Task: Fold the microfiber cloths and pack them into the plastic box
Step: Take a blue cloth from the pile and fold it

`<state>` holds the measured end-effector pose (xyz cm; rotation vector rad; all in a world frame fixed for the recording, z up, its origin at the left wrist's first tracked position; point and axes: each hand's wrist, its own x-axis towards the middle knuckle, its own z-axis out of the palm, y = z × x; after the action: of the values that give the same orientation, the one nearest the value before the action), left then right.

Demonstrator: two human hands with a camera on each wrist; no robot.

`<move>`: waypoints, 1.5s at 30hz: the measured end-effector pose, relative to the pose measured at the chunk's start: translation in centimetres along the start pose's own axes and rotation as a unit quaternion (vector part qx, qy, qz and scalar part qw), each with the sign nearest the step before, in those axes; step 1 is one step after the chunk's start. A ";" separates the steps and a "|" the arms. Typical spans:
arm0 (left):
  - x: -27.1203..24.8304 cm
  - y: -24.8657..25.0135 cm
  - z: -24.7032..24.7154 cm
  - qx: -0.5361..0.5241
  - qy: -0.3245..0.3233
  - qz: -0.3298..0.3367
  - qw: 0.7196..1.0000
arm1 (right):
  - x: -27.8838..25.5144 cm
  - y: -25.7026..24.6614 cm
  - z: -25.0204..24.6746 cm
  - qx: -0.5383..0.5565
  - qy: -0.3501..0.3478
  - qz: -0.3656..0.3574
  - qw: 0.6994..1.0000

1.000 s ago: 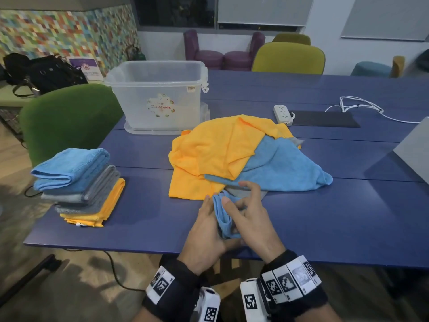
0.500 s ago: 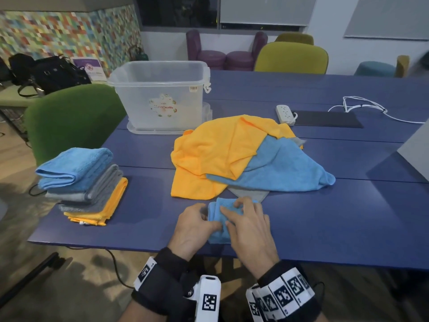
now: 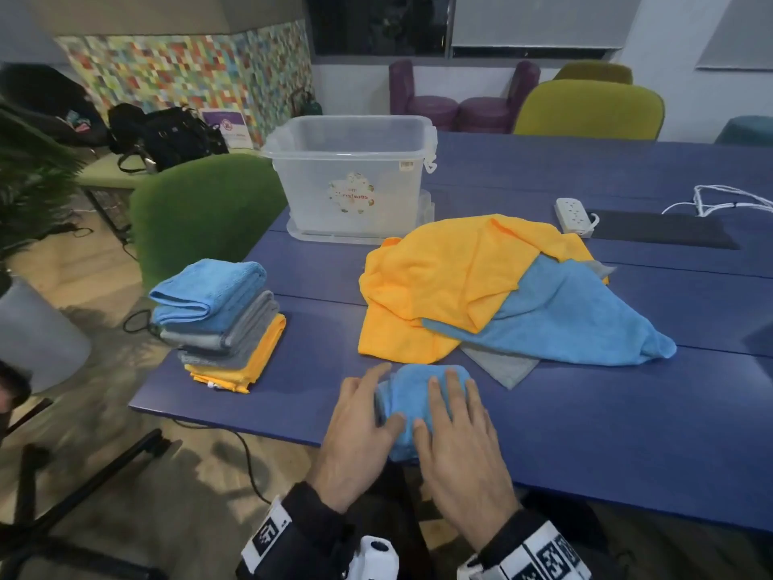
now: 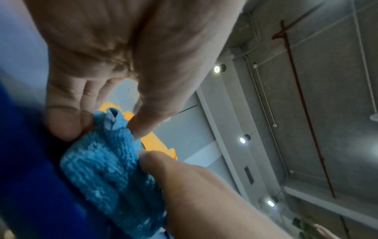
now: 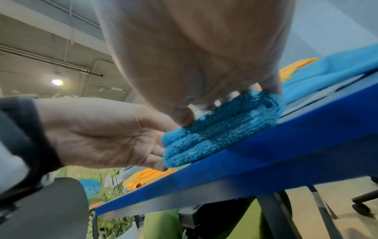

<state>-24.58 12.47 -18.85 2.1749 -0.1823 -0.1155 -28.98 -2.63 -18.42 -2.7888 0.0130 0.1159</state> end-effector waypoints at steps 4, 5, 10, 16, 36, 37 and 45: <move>-0.8 -2.5 -3.3 0.074 0.021 0.010 0.997 | 3.8 -2.4 0.6 -0.036 -0.024 -0.118 0.992; -0.9 -3.1 -3.9 0.093 0.035 0.013 0.995 | 4.8 -3.2 0.7 -0.060 -0.011 -0.127 0.990; -1.3 -5.2 -4.9 0.154 0.090 0.030 0.984 | 8.2 -7.5 1.3 -0.127 -0.049 -0.118 0.984; -1.5 -5.7 -4.7 0.251 0.112 0.075 0.958 | 9.9 -8.7 1.6 -0.088 -0.074 -0.207 0.972; -0.5 -7.1 -5.7 0.368 0.138 0.097 0.914 | 11.8 -9.5 2.4 0.129 -0.087 -0.135 0.979; -0.2 -7.1 -5.9 0.373 0.140 0.089 0.913 | 12.5 -9.9 2.3 0.120 -0.096 -0.143 0.978; 1.1 -6.6 -6.7 0.433 0.131 0.041 0.891 | 15.1 -10.8 1.7 0.086 -0.142 -0.146 0.975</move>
<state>-21.90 21.42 -20.44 3.0341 -0.1913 0.3845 -13.84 8.21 -17.57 -2.5424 -0.4331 0.4149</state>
